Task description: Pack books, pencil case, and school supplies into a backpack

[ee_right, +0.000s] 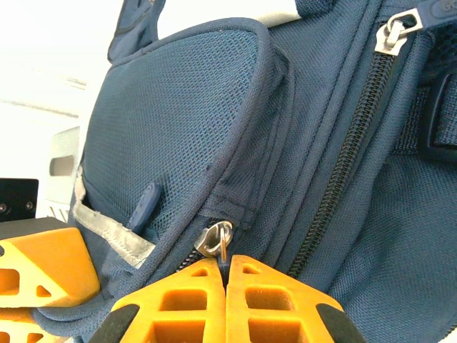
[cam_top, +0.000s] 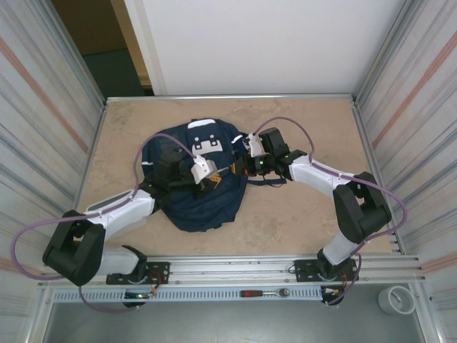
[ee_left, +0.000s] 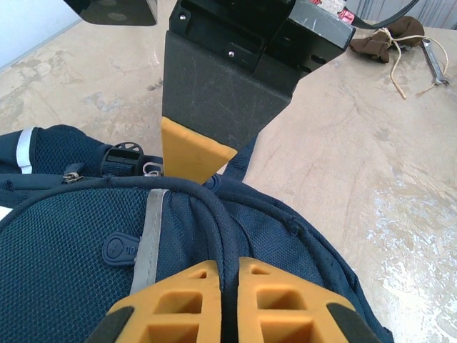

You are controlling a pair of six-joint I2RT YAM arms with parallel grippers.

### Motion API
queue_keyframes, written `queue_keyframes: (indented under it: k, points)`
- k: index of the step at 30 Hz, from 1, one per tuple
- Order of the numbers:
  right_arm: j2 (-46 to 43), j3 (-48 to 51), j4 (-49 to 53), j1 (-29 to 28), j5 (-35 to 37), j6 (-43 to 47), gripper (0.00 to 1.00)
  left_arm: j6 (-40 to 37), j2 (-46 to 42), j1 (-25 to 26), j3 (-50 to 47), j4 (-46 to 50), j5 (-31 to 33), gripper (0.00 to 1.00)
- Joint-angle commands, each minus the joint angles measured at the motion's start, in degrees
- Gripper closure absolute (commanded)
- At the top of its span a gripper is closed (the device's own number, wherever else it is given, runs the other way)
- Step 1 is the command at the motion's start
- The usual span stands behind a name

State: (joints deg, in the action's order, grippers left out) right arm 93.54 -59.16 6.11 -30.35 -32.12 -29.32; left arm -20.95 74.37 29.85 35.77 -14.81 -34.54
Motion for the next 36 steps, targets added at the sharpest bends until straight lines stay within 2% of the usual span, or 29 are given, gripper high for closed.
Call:
queue_keyframes:
  k: [1, 5, 10, 12, 20, 22, 23, 27, 29, 33, 36]
  points:
    - [1.20, -0.54, -0.14, 2.49, 8.98, -0.88, 0.92, 0.61, -0.89, 0.98, 2.04, -1.50, -8.73, 1.00]
    - [0.51, -0.52, 0.46, 2.57, 9.88, -0.47, 0.87, 0.48, -0.54, 1.00, 1.92, -1.37, -8.07, 1.00]
    - [-0.54, -0.26, 1.50, 2.71, 11.16, 0.20, 0.70, 0.38, -0.31, 1.00, 1.76, -1.33, -7.04, 1.00]
    - [-1.47, -0.02, 2.05, 3.03, 11.77, 0.46, 0.66, 0.43, -0.23, 1.00, 1.76, -1.10, -6.68, 1.00]
    - [-7.95, 1.91, 5.01, 4.87, 16.91, 2.71, 0.55, 0.91, 0.93, 0.92, 2.07, -1.79, -5.72, 1.00]
    - [-10.17, 2.70, 5.34, 5.44, 18.59, 3.05, 0.52, 0.98, 1.21, 0.87, 2.11, -2.22, -4.93, 0.97]
    - [-11.43, 2.98, 5.79, 5.79, 19.97, 3.30, 0.51, 1.12, 1.38, 0.92, 2.19, -2.24, -4.72, 0.94]
    - [-17.36, 4.32, 7.16, 6.22, 26.45, 4.23, 0.46, 1.25, 1.68, 0.98, 2.53, -1.80, -3.69, 0.68]
    - [-20.58, 5.27, 7.32, 6.34, 29.78, 4.62, 0.45, 1.26, 1.54, 1.00, 2.21, -2.33, -2.57, 0.58]
    - [-27.54, 7.98, 6.89, 6.70, 37.23, 4.75, 0.41, 2.02, -0.02, 1.00, 0.90, -4.20, -0.59, 0.46]
    - [-32.41, 10.50, 5.87, 7.18, 41.76, 5.02, 0.38, 2.85, -2.10, 0.96, -0.46, -6.20, 1.36, 0.42]
